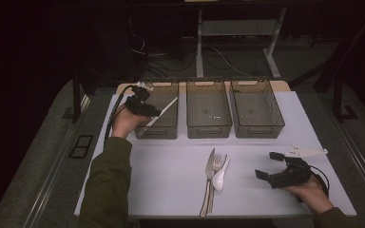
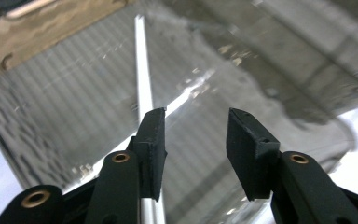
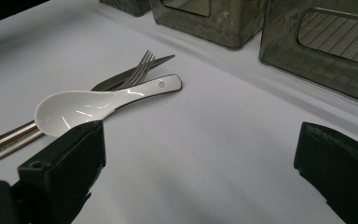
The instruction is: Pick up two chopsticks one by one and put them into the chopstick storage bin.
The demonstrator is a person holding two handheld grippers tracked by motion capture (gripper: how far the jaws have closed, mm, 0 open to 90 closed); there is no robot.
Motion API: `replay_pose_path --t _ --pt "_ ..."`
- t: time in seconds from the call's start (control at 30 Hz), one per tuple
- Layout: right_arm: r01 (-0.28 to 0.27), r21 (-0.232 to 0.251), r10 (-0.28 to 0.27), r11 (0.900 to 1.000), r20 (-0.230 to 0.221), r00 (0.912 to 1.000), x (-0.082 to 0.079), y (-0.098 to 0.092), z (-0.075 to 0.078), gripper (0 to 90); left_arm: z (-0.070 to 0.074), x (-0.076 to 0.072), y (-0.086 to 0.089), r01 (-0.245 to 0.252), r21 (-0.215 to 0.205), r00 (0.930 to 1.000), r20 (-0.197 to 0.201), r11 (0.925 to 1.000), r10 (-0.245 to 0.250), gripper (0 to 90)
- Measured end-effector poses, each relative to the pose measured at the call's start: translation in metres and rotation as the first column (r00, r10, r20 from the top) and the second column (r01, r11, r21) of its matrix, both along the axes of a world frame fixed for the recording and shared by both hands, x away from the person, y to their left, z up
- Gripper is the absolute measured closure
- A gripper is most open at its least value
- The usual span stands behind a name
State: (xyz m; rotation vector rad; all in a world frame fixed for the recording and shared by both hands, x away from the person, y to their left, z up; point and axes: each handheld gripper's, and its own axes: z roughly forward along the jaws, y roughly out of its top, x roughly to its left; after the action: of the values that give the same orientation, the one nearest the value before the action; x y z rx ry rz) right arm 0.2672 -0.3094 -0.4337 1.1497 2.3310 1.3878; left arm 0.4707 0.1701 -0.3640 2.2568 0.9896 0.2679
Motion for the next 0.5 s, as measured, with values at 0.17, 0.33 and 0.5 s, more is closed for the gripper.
replay_pose_path --t 0.17,0.33,0.5 --pt "0.000 0.001 0.000 1.000 0.003 1.0000 0.001 0.000 0.001 1.9 0.007 -0.017 0.000 0.020 -0.041 0.9990 0.041 0.9990 -0.018 53.3" --pt "-0.007 -0.001 0.007 1.000 0.008 0.9999 0.003 0.002 0.002 1.9 0.013 -0.038 -0.001 0.047 -0.054 0.9955 0.085 0.9974 -0.042 48.2" --pt "-0.011 0.002 0.011 1.000 0.005 0.9999 0.005 0.004 0.003 1.9 0.009 -0.062 -0.004 0.067 -0.089 0.9924 0.108 0.9937 -0.058 44.2"
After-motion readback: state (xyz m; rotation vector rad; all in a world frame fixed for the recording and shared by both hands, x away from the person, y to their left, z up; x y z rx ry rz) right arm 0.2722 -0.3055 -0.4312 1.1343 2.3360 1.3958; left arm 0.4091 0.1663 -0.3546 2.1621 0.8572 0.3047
